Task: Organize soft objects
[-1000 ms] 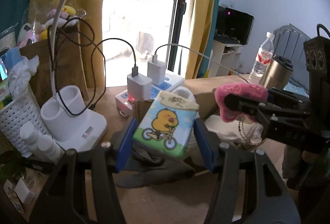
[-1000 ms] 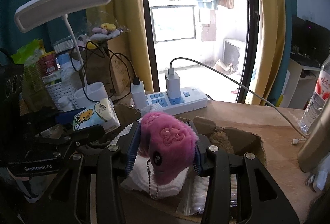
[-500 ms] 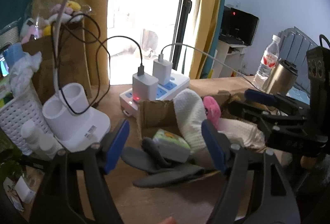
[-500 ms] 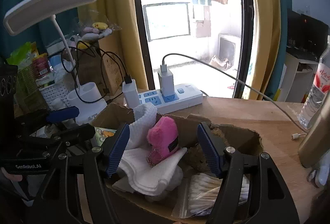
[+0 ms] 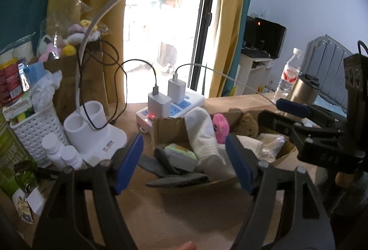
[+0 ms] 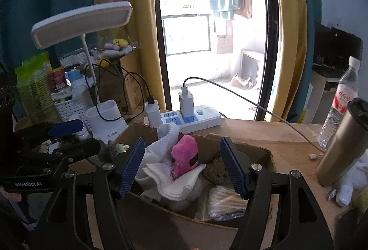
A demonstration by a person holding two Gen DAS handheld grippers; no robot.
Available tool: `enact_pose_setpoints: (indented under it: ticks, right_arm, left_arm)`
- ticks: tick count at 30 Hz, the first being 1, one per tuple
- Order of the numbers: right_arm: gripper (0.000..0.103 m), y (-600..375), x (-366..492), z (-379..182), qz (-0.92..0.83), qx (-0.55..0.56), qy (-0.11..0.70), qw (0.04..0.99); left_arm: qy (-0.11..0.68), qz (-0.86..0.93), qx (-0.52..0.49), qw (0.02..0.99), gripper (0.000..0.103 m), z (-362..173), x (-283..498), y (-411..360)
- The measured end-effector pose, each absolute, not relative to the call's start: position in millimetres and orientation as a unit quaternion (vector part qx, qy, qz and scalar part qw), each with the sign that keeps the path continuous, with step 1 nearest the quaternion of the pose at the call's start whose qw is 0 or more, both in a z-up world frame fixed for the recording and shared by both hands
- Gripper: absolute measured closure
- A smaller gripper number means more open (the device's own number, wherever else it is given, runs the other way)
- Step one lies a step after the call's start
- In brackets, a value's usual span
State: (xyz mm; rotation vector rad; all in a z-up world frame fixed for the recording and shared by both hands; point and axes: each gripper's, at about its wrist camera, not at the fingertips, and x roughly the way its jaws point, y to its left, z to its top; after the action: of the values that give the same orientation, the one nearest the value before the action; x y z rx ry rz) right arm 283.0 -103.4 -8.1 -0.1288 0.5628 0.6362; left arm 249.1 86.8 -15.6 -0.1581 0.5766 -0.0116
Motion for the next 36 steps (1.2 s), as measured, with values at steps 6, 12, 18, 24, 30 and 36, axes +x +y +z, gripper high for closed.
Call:
enact_pose_setpoints:
  ticks: [6,12,18,24,30,36]
  right_arm:
    - [0.032,-112,266,2,0.3,-0.063,0.263,0.915]
    - [0.032,-125,248,11,0.291,-0.065,0.255,0.92]
    - [0.032,-137,230,21,0.28,-0.065,0.244,0.926]
    - [0.032,-148,210,31,0.264,-0.064,0.233,0.934]
    - [0.031,-159,187,43,0.24,-0.069,0.217,0.944]
    - [0.021,-169,165,55,0.221,-0.07,0.196,0.953]
  left_arm:
    - [0.27,-0.009,-0.075,0.96,0.027,-4,231,80]
    - [0.259,-0.016,-0.076,0.963,0.027,5,215,73]
    - [0.244,-0.026,-0.073,0.967,0.021,15,198,63]
    - [0.227,-0.025,-0.067,0.971,0.015,26,179,56]
    - [0.21,-0.016,-0.065,0.975,0.006,37,156,51]
    - [0.186,-0.011,-0.066,0.98,0.001,49,134,44]
